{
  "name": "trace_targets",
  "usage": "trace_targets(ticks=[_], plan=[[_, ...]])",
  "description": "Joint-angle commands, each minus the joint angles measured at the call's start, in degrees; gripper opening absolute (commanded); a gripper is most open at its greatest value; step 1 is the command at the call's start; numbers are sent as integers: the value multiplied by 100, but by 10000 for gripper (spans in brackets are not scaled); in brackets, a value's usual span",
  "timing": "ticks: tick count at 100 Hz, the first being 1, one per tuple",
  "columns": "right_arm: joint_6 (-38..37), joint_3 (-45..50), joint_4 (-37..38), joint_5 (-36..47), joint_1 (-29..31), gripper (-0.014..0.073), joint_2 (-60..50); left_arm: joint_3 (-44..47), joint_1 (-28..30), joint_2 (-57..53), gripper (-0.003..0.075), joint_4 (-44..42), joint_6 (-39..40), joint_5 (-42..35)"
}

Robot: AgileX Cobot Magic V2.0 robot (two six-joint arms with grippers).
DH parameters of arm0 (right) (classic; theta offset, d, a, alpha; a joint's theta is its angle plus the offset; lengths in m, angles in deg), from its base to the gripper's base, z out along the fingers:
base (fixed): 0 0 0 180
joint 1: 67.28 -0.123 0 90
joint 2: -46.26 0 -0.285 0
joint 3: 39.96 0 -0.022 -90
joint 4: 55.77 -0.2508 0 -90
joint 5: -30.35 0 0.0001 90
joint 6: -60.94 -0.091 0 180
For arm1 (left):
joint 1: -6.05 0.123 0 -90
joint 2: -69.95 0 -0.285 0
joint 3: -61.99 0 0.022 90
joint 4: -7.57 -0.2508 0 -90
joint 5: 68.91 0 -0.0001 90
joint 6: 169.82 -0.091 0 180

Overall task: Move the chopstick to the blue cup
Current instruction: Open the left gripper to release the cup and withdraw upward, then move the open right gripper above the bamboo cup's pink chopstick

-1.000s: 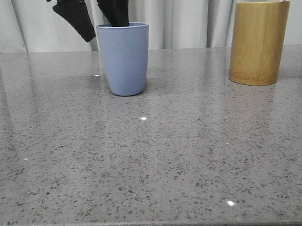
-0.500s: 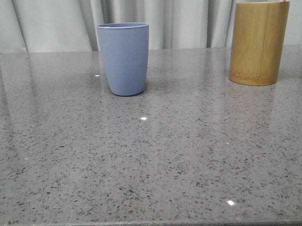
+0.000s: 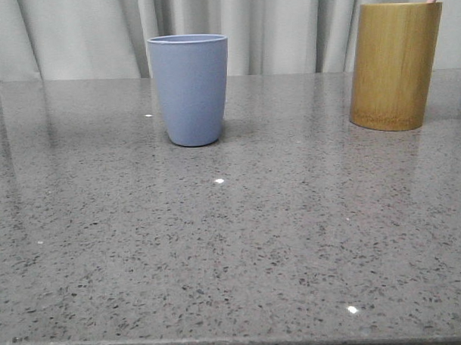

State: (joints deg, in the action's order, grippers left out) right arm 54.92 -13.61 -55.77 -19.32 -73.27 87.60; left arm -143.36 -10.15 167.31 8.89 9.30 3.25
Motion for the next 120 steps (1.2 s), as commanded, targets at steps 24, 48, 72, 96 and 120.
trace_targets(ticks=[24, 48, 72, 96, 120], plan=[[-2, -195, 58, 422, 31, 624, 74, 1709, 1219, -1654, 568, -6, -101, -817], [-2, -195, 58, 422, 31, 624, 74, 3374, 1475, -3030, 568, 149, -126, -1277], [-2, -195, 57, 363, 31, 624, 74, 4445, 1475, -4129, 568, 369, -103, -1412], [-2, -195, -49, 496, 31, 624, 74, 4713, 1475, -4505, 568, 369, -103, -1412], [397, -98, -328, 1777, 11, 624, 182, 4713, 1475, -4505, 568, 369, -103, -1412]])
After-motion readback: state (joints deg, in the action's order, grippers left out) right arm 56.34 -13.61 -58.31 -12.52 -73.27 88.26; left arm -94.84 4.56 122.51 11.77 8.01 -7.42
